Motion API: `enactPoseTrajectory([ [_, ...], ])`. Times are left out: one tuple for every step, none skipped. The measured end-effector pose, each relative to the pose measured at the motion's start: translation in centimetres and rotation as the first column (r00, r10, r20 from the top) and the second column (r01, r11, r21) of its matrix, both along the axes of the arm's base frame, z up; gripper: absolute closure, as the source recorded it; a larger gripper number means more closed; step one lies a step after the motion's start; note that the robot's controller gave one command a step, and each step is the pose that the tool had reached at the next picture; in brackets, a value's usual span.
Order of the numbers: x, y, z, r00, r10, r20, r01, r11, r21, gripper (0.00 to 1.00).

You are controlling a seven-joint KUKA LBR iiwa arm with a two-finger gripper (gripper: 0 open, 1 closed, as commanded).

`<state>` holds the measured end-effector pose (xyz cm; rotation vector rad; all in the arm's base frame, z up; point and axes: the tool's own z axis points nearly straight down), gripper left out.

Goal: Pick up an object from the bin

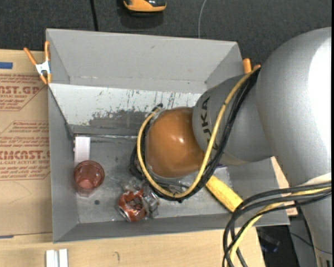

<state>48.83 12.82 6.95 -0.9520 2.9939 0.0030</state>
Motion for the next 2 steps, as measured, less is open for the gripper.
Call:
enactPoseTrajectory([
  [0.0,0.0,0.0,1.0,0.0,0.0,0.0,1.0,0.0,1.0],
  [-0.06,0.0,0.23,1.0,0.0,-0.001,0.0,1.0,0.0,1.0],
])
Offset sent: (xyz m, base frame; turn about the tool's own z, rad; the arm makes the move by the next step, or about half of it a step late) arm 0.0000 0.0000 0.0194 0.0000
